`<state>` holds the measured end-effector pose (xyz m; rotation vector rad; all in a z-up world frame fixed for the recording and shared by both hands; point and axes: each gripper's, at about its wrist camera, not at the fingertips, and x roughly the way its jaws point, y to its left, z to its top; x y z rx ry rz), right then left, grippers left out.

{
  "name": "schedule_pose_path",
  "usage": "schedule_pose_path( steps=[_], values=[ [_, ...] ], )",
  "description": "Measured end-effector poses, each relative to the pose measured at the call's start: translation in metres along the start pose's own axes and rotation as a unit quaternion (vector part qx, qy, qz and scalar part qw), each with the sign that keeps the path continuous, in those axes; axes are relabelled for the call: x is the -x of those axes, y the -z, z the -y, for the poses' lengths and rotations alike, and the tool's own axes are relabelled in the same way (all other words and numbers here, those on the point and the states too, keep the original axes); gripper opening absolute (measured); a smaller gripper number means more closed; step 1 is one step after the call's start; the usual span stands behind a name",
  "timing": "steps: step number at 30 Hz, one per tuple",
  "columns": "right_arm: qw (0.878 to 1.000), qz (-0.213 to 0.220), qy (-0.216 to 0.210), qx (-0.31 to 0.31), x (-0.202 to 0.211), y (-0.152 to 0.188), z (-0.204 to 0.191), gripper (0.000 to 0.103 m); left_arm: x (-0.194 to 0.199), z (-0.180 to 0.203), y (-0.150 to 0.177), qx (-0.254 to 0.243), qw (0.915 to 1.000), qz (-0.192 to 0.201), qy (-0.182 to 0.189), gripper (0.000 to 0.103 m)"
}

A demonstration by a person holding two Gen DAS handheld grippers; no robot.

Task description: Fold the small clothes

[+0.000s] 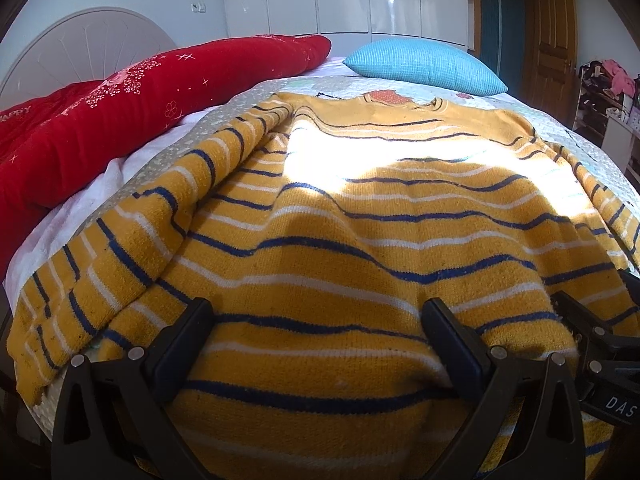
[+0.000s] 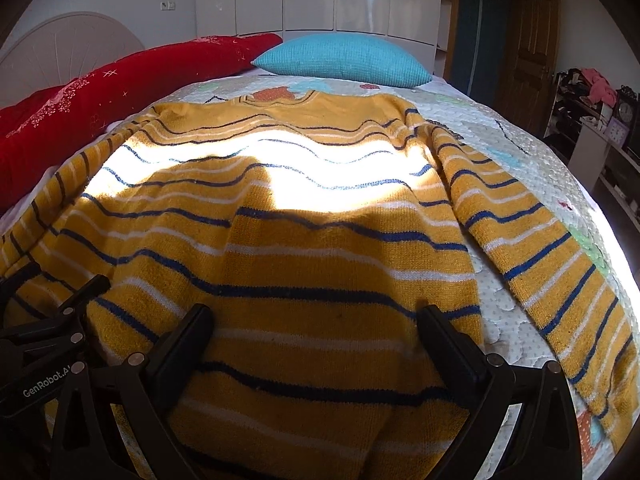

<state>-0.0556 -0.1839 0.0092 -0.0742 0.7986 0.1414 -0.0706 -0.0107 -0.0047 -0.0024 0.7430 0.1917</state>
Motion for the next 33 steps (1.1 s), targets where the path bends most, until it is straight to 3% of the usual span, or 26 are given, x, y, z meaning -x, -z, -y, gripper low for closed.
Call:
schedule_pose_path(
  steps=[33],
  values=[
    [1.000,0.025,0.011,0.006,0.0029,0.0062,-0.0017,0.103,0.0018,0.0062,-0.0003,0.005,0.9999,0.012,-0.003,0.103]
  ],
)
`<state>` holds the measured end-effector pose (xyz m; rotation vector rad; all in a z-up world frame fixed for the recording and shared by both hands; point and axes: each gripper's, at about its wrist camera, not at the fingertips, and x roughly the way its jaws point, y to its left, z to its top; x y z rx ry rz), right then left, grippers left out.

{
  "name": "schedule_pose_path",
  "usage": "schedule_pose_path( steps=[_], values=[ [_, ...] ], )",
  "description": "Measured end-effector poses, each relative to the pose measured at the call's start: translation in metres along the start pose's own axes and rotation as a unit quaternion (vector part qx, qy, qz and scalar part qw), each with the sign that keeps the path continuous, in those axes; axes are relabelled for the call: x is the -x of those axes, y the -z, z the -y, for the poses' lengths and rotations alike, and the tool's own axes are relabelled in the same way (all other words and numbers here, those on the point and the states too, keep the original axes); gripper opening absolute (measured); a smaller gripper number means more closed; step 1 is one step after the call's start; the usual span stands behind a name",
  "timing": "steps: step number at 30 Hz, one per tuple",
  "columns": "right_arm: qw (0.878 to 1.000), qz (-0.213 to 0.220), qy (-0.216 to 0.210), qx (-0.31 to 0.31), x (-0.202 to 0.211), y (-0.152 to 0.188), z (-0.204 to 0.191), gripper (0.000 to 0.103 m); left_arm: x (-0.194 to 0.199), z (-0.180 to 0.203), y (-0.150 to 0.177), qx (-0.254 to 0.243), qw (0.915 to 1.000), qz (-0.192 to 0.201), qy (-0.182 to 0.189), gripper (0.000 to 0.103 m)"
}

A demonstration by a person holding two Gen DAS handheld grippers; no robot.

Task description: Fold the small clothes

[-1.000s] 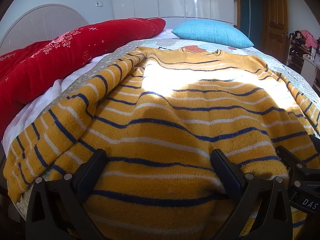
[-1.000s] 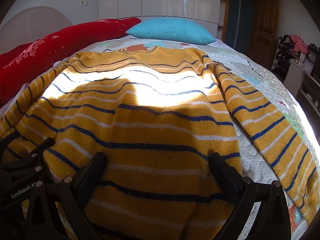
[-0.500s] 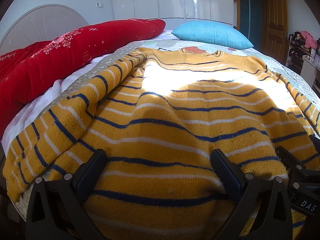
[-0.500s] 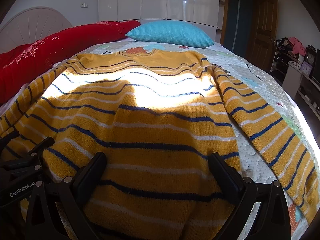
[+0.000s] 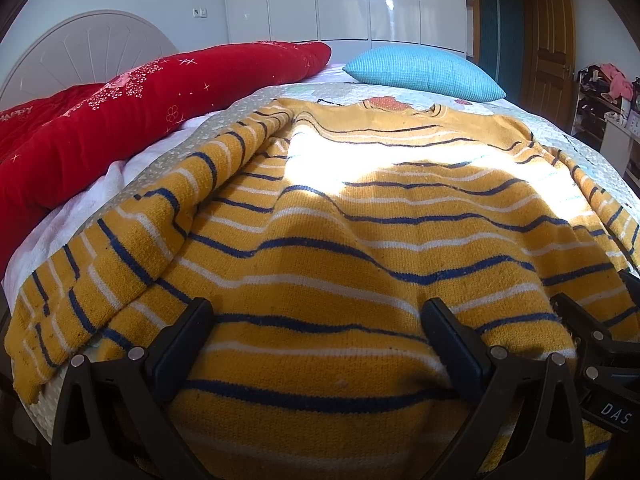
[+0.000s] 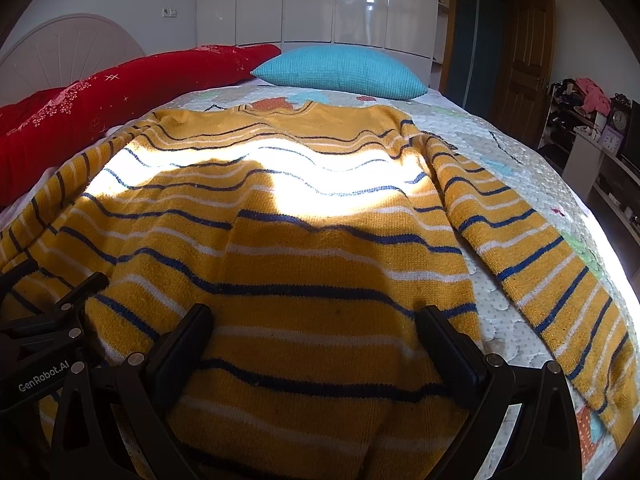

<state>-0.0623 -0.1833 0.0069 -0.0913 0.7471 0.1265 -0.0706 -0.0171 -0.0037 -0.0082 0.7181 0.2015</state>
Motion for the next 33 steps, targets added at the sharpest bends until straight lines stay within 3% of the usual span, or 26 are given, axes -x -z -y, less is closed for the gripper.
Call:
schedule_pose_path(
  steps=[4,13,18,23,26,33],
  values=[
    [1.000,-0.006,-0.001,-0.001,0.000,-0.001,0.000,0.103,0.001,0.000,0.001,-0.002,1.0000,0.005,-0.001,0.103],
    [0.997,-0.073,-0.024,-0.012,-0.007,-0.015,0.005,0.103,-0.001,0.000,-0.004,-0.004,0.9996,-0.026,-0.001,0.103],
    [0.997,-0.068,-0.019,-0.030,-0.004,-0.012,0.005,0.103,0.004,0.000,-0.007,-0.011,0.9984,-0.055,-0.006,0.103],
    [0.997,-0.073,-0.024,-0.028,-0.003,-0.012,0.004,0.103,0.025,-0.014,-0.014,0.008,0.9938,-0.096,0.056,0.103],
    [0.997,-0.069,-0.027,-0.017,0.000,-0.009,0.004,0.103,0.043,-0.032,-0.017,0.023,0.9945,-0.079,0.064,0.103],
    [0.997,-0.078,-0.018,-0.014,0.007,-0.010,0.001,0.103,0.077,-0.099,-0.018,0.043,0.9986,-0.028,0.010,0.103]
  ],
)
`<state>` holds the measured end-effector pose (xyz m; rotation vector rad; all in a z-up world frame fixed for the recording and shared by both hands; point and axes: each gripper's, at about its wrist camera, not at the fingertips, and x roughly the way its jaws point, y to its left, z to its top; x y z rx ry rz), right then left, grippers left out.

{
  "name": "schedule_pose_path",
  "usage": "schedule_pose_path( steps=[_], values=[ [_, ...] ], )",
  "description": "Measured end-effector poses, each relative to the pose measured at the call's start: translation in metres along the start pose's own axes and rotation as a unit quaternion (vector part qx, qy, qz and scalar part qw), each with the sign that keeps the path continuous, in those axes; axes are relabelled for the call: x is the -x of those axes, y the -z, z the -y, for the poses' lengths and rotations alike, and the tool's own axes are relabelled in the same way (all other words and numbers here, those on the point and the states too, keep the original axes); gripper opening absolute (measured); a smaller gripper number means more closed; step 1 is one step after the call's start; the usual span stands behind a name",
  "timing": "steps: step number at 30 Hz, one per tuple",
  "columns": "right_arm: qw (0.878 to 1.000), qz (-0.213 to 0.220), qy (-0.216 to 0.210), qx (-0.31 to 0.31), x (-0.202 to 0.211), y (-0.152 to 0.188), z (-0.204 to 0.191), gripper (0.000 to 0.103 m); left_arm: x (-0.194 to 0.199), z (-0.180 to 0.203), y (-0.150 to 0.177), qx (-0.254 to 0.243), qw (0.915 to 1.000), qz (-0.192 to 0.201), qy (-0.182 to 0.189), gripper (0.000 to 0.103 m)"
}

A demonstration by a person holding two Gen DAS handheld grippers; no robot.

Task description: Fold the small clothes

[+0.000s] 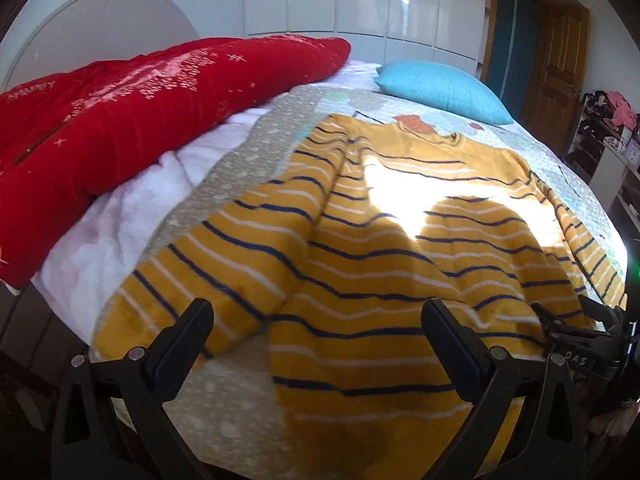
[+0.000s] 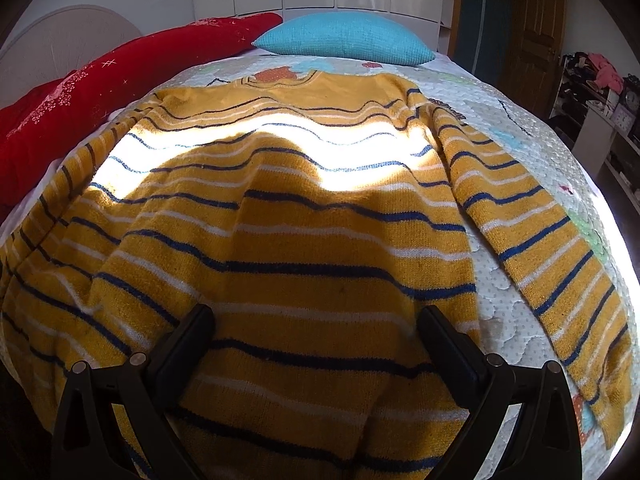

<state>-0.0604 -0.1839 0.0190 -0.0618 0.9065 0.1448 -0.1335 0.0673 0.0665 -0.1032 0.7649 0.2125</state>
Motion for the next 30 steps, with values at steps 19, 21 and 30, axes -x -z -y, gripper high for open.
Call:
schedule_pose_path(
  steps=[19,21,30],
  values=[
    [0.994,0.051,0.020,0.099,0.043,0.014,-0.054,0.102,-0.036,-0.142,0.019,0.174,0.9830,-0.054,0.022,0.009],
    [0.994,0.044,0.017,0.099,0.042,0.015,-0.052,0.095,-0.032,-0.153,0.014,0.194,0.9793,-0.041,0.038,0.009],
    [0.997,0.045,-0.006,0.060,0.051,0.010,-0.034,0.075,-0.024,-0.236,-0.078,0.190,0.9730,0.029,-0.128,0.009]
  ],
)
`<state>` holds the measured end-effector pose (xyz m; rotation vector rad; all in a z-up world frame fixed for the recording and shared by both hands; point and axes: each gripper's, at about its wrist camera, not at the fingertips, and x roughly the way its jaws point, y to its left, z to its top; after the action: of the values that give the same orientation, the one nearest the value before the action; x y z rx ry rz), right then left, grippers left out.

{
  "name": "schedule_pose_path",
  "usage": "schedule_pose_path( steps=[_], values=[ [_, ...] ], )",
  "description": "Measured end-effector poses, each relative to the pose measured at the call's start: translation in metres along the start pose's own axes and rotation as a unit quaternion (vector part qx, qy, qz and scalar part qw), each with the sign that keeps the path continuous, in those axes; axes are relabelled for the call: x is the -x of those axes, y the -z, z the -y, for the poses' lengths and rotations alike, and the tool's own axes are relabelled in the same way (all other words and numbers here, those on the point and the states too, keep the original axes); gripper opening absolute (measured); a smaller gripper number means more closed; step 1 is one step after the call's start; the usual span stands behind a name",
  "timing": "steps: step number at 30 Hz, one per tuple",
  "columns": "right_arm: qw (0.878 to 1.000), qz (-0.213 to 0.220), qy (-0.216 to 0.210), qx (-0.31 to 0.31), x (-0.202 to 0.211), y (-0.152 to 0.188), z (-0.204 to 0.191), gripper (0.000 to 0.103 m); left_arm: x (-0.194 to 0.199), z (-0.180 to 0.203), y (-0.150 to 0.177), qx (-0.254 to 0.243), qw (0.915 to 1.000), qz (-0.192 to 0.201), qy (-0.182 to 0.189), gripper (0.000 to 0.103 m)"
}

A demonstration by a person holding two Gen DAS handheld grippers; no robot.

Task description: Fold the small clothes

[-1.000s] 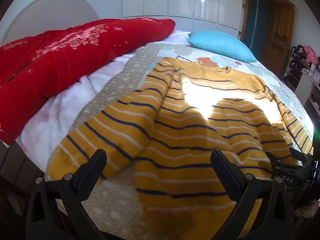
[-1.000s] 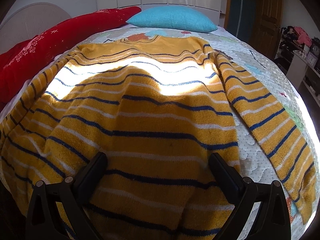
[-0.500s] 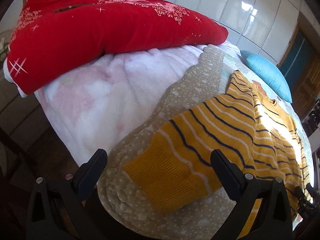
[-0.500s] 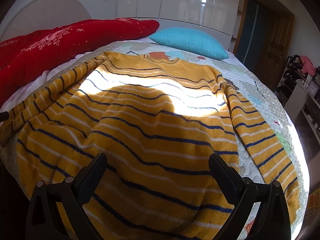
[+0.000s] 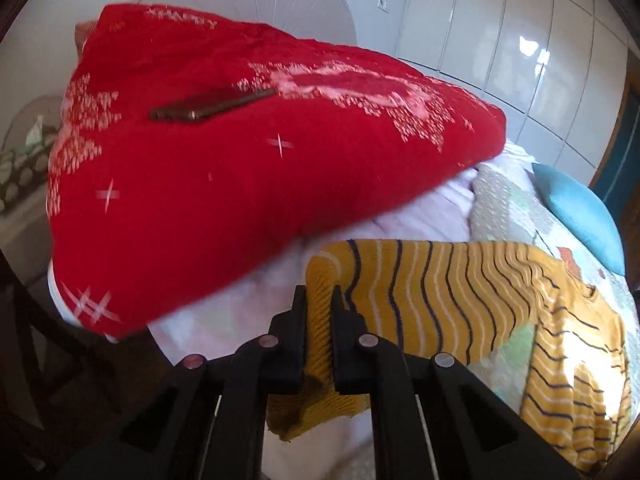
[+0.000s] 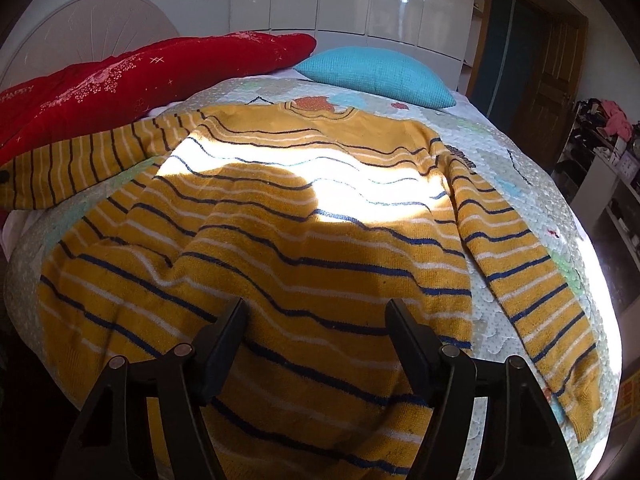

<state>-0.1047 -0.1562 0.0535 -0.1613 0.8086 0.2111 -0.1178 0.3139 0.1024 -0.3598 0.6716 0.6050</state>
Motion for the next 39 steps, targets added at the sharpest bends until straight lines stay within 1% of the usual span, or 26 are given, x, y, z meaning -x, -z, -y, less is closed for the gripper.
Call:
schedule_pose_path(
  steps=[3,5,7,9,11,13,16,18,19,20,22,24,25,27,28,30,31,32,33,35,38,39],
  values=[
    [1.000,0.002,-0.002,-0.004,0.001,0.000,0.001,0.074,-0.009,0.009,-0.022,-0.019,0.9997,0.005,-0.016,0.009],
    [1.000,0.004,-0.003,-0.004,0.002,-0.001,0.001,0.074,-0.008,0.019,-0.027,-0.028,0.9996,0.005,-0.001,0.009],
    [1.000,0.006,-0.005,-0.005,0.004,-0.001,0.004,0.074,-0.001,0.038,-0.026,-0.043,0.9987,0.004,0.029,0.009],
    [1.000,0.009,-0.007,-0.009,0.005,-0.002,0.008,0.074,0.009,0.065,-0.025,-0.054,0.9960,-0.001,0.071,0.009],
    [1.000,0.011,-0.006,-0.019,0.007,-0.001,0.015,0.073,0.016,0.098,-0.027,-0.064,0.9911,-0.007,0.117,0.009],
    [0.999,0.013,-0.007,-0.034,0.008,0.000,0.024,0.074,0.021,0.141,-0.028,-0.080,0.9830,-0.016,0.165,0.009],
    [0.998,0.014,-0.008,-0.056,0.011,0.006,0.039,0.074,0.032,0.216,-0.019,-0.114,0.9647,-0.034,0.235,0.009],
    [0.998,0.014,0.000,-0.067,0.013,0.012,0.050,0.074,0.042,0.269,-0.004,-0.143,0.9480,-0.045,0.281,0.009],
    [0.997,0.013,0.005,-0.072,0.014,0.015,0.056,0.074,0.047,0.294,0.006,-0.159,0.9399,-0.049,0.298,0.009],
    [0.997,0.013,0.010,-0.080,0.015,0.018,0.062,0.074,0.052,0.319,0.018,-0.174,0.9313,-0.055,0.315,0.009],
    [0.995,0.011,0.019,-0.099,0.017,0.025,0.079,0.074,0.058,0.361,0.044,-0.199,0.9110,-0.075,0.353,0.009],
    [0.993,0.009,0.027,-0.119,0.020,0.031,0.094,0.074,0.058,0.395,0.071,-0.221,0.8896,-0.106,0.386,0.010],
    [0.991,0.008,0.031,-0.128,0.021,0.034,0.101,0.074,0.057,0.407,0.085,-0.229,0.8815,-0.120,0.395,0.012],
    [0.989,0.008,0.035,-0.144,0.024,0.037,0.114,0.074,0.051,0.420,0.106,-0.237,0.8751,-0.149,0.394,0.029],
    [0.988,0.007,0.034,-0.151,0.025,0.039,0.119,0.074,0.049,0.420,0.113,-0.238,0.8713,-0.164,0.397,0.033],
    [0.987,0.009,0.034,-0.159,0.026,0.040,0.126,0.076,0.050,0.407,0.121,-0.233,0.8644,-0.181,0.407,0.048],
    [0.986,0.010,0.035,-0.160,0.026,0.039,0.127,0.077,0.053,0.396,0.123,-0.230,0.8638,-0.181,0.410,0.053],
    [0.986,0.011,0.034,-0.160,0.025,0.038,0.127,0.078,0.058,0.382,0.125,-0.227,0.8662,-0.175,0.409,0.062],
    [0.987,0.012,0.032,-0.159,0.023,0.034,0.126,0.078,0.062,0.367,0.125,-0.225,0.8715,-0.165,0.403,0.069],
    [0.988,0.013,0.019,-0.153,0.017,0.023,0.121,0.078,0.068,0.334,0.123,-0.228,0.8873,-0.140,0.376,0.072],
    [0.989,0.025,-0.020,-0.146,0.004,-0.005,0.108,0.079,0.070,0.287,0.118,-0.237,0.9146,-0.100,0.312,0.072],
    [0.989,0.027,-0.029,-0.145,-0.003,-0.016,0.104,0.081,0.071,0.271,0.117,-0.236,0.9223,-0.089,0.293,0.073]
  ],
)
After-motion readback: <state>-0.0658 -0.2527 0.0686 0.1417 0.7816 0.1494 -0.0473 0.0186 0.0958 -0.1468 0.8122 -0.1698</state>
